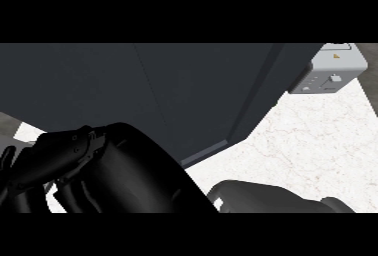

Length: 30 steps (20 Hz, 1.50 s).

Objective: Pick up the wine, place it into the cabinet and close the cabinet

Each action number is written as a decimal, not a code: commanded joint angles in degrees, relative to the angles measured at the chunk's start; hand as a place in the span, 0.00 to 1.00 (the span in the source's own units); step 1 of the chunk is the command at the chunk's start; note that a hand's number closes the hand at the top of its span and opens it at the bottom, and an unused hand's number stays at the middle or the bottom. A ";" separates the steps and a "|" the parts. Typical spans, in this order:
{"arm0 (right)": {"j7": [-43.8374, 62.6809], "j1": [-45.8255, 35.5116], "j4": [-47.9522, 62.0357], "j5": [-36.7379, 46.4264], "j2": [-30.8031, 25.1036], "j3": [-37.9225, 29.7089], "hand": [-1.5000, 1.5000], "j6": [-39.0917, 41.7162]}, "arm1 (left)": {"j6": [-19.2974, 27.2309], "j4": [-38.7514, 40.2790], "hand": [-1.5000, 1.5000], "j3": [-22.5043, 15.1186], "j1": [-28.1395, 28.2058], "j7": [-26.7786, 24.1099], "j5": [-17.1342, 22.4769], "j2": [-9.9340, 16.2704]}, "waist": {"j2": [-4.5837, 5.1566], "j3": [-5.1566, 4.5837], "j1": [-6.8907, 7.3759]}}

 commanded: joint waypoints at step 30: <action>-31.81 -11.12 50.04 3.59 -4.74 -18.47 1.00 19.45 | 0.84 -0.25 0.00 0.82 -4.06 6.63 -6.00 -5.75 | 0.38 0.12 -1.10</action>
